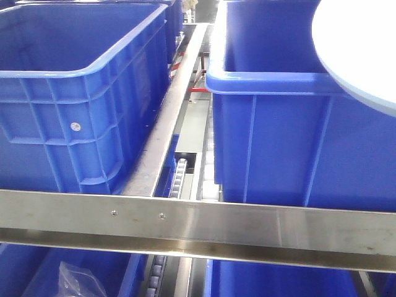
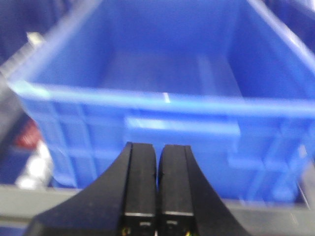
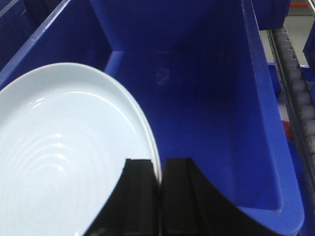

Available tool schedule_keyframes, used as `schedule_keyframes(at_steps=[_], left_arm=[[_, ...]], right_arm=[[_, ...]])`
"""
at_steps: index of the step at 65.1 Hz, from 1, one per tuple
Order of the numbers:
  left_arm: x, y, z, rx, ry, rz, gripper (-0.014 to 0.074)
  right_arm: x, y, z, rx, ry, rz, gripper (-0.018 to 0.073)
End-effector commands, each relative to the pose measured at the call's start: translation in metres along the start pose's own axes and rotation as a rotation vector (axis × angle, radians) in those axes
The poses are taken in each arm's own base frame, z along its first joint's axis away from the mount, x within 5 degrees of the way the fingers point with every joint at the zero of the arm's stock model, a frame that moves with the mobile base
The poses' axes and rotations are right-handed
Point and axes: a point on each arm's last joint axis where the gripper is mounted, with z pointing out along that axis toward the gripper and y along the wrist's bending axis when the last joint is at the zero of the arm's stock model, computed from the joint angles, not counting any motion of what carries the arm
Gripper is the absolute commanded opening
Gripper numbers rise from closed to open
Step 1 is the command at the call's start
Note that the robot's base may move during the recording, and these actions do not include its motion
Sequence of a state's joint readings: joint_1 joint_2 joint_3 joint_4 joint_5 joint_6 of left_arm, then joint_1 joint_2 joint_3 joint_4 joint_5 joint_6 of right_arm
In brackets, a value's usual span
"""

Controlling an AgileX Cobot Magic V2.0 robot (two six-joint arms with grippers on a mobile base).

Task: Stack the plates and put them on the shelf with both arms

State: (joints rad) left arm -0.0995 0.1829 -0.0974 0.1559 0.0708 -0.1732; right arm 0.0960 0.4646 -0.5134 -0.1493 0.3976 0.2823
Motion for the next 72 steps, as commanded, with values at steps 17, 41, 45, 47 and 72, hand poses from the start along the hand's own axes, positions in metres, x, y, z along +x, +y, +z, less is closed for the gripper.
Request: schedule_keyframes(at_steps=[17, 41, 45, 47, 72], left_arm=[[0.000, -0.001, -0.008, 0.009, -0.137, -0.022, 0.0085], [0.000, -0.001, -0.008, 0.013, -0.157, -0.058, 0.0085], [0.000, -0.001, -0.008, 0.013, -0.157, -0.058, 0.0085], [0.000, -0.001, -0.008, 0.013, -0.157, -0.058, 0.0085], [0.000, -0.001, -0.008, 0.013, -0.157, -0.058, 0.0085]], right_arm=[[-0.019, 0.003, -0.004, -0.023, -0.127, -0.008, 0.0057], [-0.019, 0.003, -0.004, -0.023, -0.127, -0.008, 0.0057], [-0.019, 0.003, -0.004, -0.023, -0.127, -0.008, 0.0057], [-0.019, 0.003, -0.004, -0.023, -0.127, -0.008, 0.0057], [-0.019, 0.003, -0.004, -0.023, -0.127, -0.008, 0.0057]])
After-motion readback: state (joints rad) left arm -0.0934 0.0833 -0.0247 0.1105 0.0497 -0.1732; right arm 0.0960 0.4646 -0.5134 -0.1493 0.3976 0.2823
